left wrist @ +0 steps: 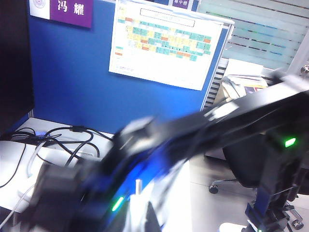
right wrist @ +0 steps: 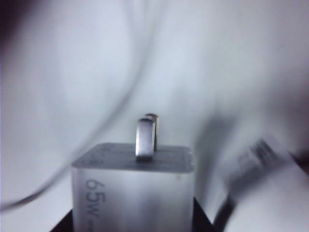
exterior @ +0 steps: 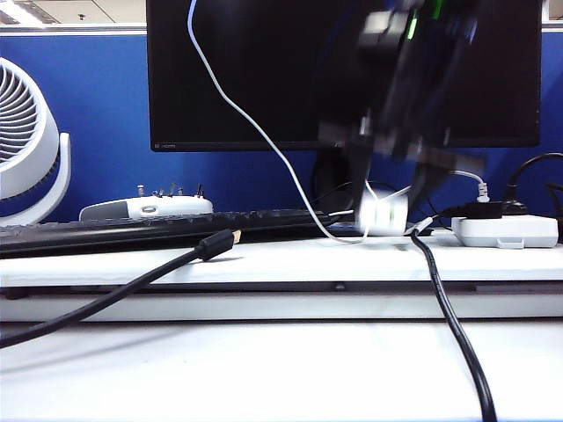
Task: Pick up the Type-C charging cable and the charging base, insert one end of the Type-C charger into the corresponding slot on the base, and finally place the plugged-in charger back on the table.
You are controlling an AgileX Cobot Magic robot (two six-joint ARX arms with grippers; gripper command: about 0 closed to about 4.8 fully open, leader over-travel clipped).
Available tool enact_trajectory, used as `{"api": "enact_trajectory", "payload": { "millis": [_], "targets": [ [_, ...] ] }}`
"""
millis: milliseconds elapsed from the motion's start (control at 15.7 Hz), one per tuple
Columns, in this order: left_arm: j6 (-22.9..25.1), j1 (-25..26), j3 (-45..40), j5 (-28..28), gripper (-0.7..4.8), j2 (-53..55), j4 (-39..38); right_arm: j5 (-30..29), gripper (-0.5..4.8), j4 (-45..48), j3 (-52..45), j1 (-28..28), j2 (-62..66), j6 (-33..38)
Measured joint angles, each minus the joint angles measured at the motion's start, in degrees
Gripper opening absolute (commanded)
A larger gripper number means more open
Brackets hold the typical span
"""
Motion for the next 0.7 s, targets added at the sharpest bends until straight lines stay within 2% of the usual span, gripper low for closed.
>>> {"api": "enact_trajectory", "payload": {
  "millis": [318,508,699],
  "targets": [
    [0.0,0.0,0.0,0.4,-0.06,0.0,0.0,-1.5,-0.06,4.2,0.2,-1.1,-15.1,-0.1],
    [-0.3,0.0,0.0,3.2,-0.06,0.0,0.0,-1.7,-0.06,13.7,0.3,-1.0,-24.8,-0.1],
    [-2.8,0.0,0.0,3.8,-0.06,0.0,0.4,-1.7,-0.06,24.2,0.3,-1.0,-30.4,0.3]
  ]
}}
